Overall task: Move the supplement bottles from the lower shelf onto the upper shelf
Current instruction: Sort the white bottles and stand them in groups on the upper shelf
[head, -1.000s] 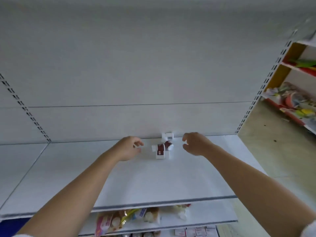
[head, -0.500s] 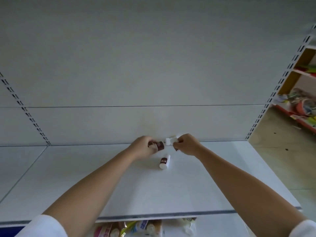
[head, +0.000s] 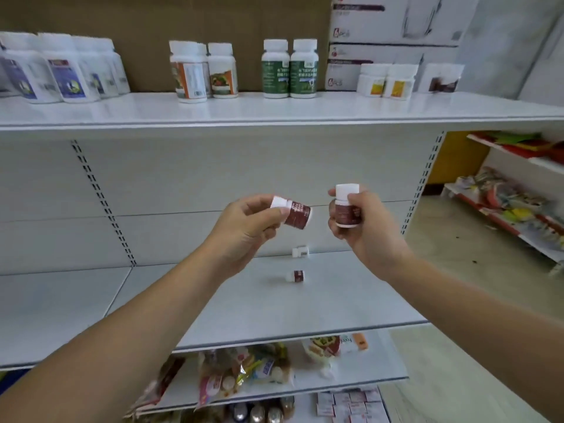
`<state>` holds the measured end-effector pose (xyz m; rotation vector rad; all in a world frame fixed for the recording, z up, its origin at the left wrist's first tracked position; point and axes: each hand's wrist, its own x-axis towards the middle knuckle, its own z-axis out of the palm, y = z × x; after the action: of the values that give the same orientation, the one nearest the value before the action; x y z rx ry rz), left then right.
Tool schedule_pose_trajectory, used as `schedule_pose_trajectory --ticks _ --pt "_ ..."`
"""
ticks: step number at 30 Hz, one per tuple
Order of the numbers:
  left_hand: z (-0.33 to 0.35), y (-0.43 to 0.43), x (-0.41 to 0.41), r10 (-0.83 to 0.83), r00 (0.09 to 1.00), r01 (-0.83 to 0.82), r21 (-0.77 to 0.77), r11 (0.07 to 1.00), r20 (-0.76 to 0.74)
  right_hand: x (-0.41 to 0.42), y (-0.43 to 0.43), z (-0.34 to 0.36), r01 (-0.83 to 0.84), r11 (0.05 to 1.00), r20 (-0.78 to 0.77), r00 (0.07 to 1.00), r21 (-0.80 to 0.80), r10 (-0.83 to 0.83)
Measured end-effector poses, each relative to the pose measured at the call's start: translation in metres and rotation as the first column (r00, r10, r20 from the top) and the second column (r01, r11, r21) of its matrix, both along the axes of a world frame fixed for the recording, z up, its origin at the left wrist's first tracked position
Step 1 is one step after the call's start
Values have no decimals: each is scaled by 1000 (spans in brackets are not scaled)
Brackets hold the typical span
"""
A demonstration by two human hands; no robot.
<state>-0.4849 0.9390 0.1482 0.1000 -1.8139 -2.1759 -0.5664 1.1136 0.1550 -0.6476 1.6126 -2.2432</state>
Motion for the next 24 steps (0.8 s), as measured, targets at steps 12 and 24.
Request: schedule_pose_trajectory --ticks 12,24 --pt "168 42 30 -73 958 -74 -482 873 -278 9 90 160 50 975 -311 943 -215 -116" --pt "228 134 -128 -48 992 -61 -779 624 -117 -165 163 203 348 900 -525 834 262 -169"
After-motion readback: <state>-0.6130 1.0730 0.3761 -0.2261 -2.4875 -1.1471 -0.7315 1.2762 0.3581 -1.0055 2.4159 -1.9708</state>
